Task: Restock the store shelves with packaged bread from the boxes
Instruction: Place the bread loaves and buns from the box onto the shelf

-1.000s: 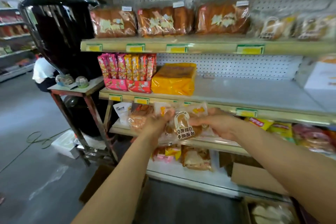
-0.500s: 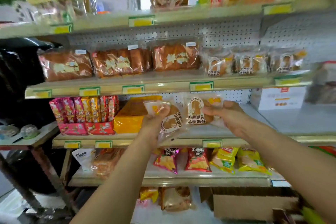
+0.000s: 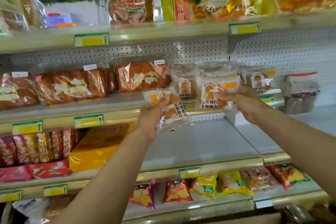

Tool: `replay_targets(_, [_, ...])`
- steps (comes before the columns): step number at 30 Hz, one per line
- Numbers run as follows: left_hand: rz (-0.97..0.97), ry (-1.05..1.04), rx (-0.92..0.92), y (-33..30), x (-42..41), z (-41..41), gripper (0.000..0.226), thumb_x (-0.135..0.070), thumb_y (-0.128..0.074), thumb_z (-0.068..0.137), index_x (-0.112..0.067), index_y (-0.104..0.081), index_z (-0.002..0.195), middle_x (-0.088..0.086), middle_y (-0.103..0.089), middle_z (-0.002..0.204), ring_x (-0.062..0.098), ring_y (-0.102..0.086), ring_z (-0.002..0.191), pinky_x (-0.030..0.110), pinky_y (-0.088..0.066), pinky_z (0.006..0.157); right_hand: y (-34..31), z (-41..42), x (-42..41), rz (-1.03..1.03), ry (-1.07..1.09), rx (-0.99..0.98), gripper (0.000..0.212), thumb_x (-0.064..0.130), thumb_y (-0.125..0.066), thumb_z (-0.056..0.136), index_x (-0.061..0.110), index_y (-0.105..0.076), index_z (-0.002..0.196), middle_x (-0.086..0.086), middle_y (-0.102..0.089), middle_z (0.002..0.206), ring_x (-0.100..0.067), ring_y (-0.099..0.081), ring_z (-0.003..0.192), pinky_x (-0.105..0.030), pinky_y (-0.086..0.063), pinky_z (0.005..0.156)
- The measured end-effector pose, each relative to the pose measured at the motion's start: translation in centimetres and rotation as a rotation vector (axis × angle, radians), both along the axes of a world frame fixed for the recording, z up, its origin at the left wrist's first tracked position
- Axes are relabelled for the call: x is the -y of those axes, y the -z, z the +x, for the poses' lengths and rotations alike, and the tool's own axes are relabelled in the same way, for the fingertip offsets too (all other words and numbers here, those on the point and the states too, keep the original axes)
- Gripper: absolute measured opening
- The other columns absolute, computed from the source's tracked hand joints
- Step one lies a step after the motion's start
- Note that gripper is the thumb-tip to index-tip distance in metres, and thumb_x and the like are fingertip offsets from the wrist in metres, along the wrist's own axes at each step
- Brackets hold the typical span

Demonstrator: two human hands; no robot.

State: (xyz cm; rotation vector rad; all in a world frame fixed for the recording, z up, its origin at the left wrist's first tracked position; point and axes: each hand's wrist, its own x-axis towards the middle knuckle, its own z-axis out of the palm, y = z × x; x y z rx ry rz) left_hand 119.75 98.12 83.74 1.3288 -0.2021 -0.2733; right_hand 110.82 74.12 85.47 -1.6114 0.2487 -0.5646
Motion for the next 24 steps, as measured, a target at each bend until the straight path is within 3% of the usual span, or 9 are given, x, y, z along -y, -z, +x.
replay_targets(5, [-0.057,-0.045,-0.003,-0.4,1.8,1.2,0.055,-0.035,-0.081,0.077,-0.016,-0.06,0.124,0.005,-0.077,0.097,0.025,-0.074,0.094,0.051,-0.053,0.096,-1.5,2.8,2.7,-0.048,0.038,-0.007,0.109,0.044,-0.093,0.051,0.005,-0.044,0.14,-0.004,-0.051,0.141,-0.021,-0.045,0.132,-0.04,-0.037,0.107])
replay_targets(8, [-0.08,-0.037,0.003,-0.9,3.1,1.4,0.055,-0.033,-0.08,0.078,-0.015,-0.059,0.126,0.006,-0.077,0.102,0.026,-0.074,0.095,0.051,-0.053,0.096,-2.3,3.9,5.8,-0.139,0.066,-0.049,0.11,0.056,-0.094,0.04,0.009,-0.052,0.13,-0.012,-0.053,0.141,-0.024,-0.047,0.132,-0.043,-0.036,0.11])
replay_targets(10, [-0.09,-0.02,0.0,-1.4,4.2,1.4,0.049,-0.031,-0.078,0.081,-0.016,-0.061,0.124,0.007,-0.076,0.103,0.026,-0.074,0.093,0.051,-0.056,0.092,-3.0,4.1,7.6,-0.192,0.06,-0.067,0.081,0.054,-0.093,0.046,0.011,-0.06,0.106,-0.002,-0.065,0.121,-0.016,-0.052,0.121,-0.023,-0.037,0.097])
replay_targets(12, [-0.082,-0.01,0.005,-1.8,5.4,1.3,0.034,-0.028,-0.076,0.085,-0.017,-0.065,0.115,0.007,-0.077,0.1,0.025,-0.074,0.092,0.049,-0.057,0.09,-3.3,4.1,8.8,-0.216,0.041,-0.081,0.048,0.034,-0.086,0.069,0.008,-0.06,0.1,0.008,-0.056,0.115,-0.007,-0.043,0.112,-0.013,-0.03,0.073])
replay_targets(14, [-0.082,-0.003,0.01,-1.9,6.5,1.0,0.024,-0.027,-0.075,0.086,-0.019,-0.068,0.108,0.007,-0.077,0.098,0.025,-0.074,0.091,0.048,-0.057,0.09,-3.0,4.7,9.8,-0.276,0.063,-0.085,0.06,0.034,-0.086,0.068,0.004,-0.06,0.113,0.003,-0.058,0.123,-0.013,-0.048,0.113,-0.016,-0.034,0.073])
replay_targets(15, [-0.082,-0.001,0.01,-1.9,6.9,1.0,0.022,-0.026,-0.074,0.086,-0.019,-0.068,0.106,0.006,-0.077,0.096,0.025,-0.074,0.09,0.048,-0.057,0.089,-2.8,5.1,10.0,-0.31,0.07,-0.074,0.068,0.036,-0.089,0.063,0.006,-0.061,0.117,0.0,-0.062,0.123,-0.017,-0.055,0.114,-0.022,-0.042,0.083])
replay_targets(18, [-0.087,-0.012,0.021,-2.0,7.8,1.0,0.027,-0.026,-0.074,0.087,-0.017,-0.069,0.112,0.005,-0.078,0.091,0.021,-0.075,0.082,0.041,-0.06,0.08,-2.8,5.4,10.0,-0.41,0.106,-0.089,0.068,0.038,-0.092,0.055,0.015,-0.062,0.112,0.0,-0.069,0.11,-0.021,-0.064,0.107,-0.04,-0.048,0.099])
replay_targets(21, [-0.098,-0.021,0.025,-2.1,8.3,1.0,0.022,-0.024,-0.073,0.087,-0.017,-0.068,0.108,0.004,-0.078,0.086,0.017,-0.075,0.072,0.032,-0.06,0.058,-3.3,5.2,9.6,-0.661,0.153,-0.062,0.093,0.035,-0.091,0.059,0.017,-0.041,0.135,-0.006,-0.054,0.131,-0.024,-0.053,0.121,-0.041,-0.045,0.098])
replay_targets(24, [-0.099,-0.035,0.02,-2.4,8.6,0.7,0.016,-0.023,-0.072,0.088,-0.018,-0.067,0.102,0.004,-0.077,0.085,0.015,-0.074,0.067,0.026,-0.056,0.048,-3.7,4.9,9.7,-1.094,0.242,0.005,0.108,0.038,-0.086,0.068,0.03,-0.019,0.152,-0.005,-0.029,0.151,-0.026,-0.029,0.138,-0.043,-0.031,0.108])
